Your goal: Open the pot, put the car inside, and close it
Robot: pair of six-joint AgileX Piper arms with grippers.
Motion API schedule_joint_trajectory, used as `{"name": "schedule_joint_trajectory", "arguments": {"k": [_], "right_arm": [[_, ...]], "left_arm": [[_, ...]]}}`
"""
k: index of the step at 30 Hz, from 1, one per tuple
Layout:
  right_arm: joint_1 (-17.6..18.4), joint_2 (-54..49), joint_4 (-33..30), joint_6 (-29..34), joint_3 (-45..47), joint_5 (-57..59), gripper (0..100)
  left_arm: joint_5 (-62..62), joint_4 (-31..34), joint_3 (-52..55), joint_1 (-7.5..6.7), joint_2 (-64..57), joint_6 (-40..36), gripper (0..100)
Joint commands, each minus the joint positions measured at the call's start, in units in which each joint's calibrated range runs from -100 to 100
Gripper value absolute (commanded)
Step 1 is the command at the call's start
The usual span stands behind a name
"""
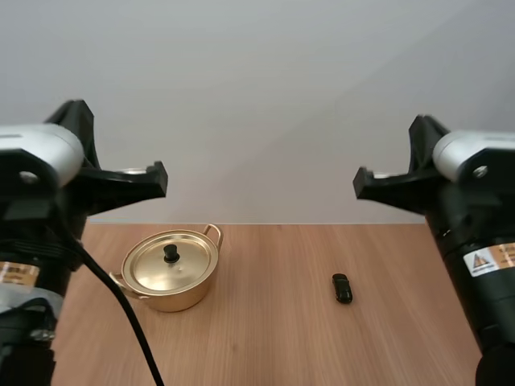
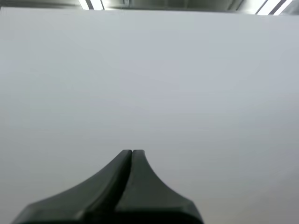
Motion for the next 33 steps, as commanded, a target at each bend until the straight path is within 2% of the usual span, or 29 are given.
{"name": "schedule_joint_trajectory", "arguments": {"k": [1,3,6,8,13,16,21,27,33], "right_arm": [[0.02,0.0,-0.06,-0.02,-10.1,36.32,0],[0.02,0.0,-0.19,-1.33,-14.72,52.59,0],[0.02,0.0,0.17,-8.24,-18.22,64.14,0],[0.02,0.0,0.17,-11.62,-18.94,68.33,0],[0.02,1.57,2.79,-17.38,-19.36,76.83,0],[0.02,4.56,4.44,-19.78,-19.36,79.37,0],[0.02,10.03,4.72,-20.44,-19.36,81.79,0],[0.02,11.77,4.05,-21.45,-19.36,82.46,0],[0.02,11.68,2.99,-21.45,-19.36,83.15,0]], "left_arm": [[40.25,0.6,-14.15,0.17,0.0,0.0,0],[50.81,0.78,-17.15,0.99,0.0,0.0,0],[56.51,2.01,-18.32,1.73,0.0,0.0,0],[56.98,2.37,-18.32,2.2,0.0,0.0,0],[48.62,1.17,-18.32,2.28,0.0,1.46,0],[49.72,-1.69,-18.32,2.28,4.14,5.79,0],[59.13,-6.2,-18.32,2.28,17.22,14.89,0],[63.52,-5.82,-18.62,2.28,34.48,22.79,0],[64.16,-2.13,-24.31,2.28,50.26,23.11,0]]}}
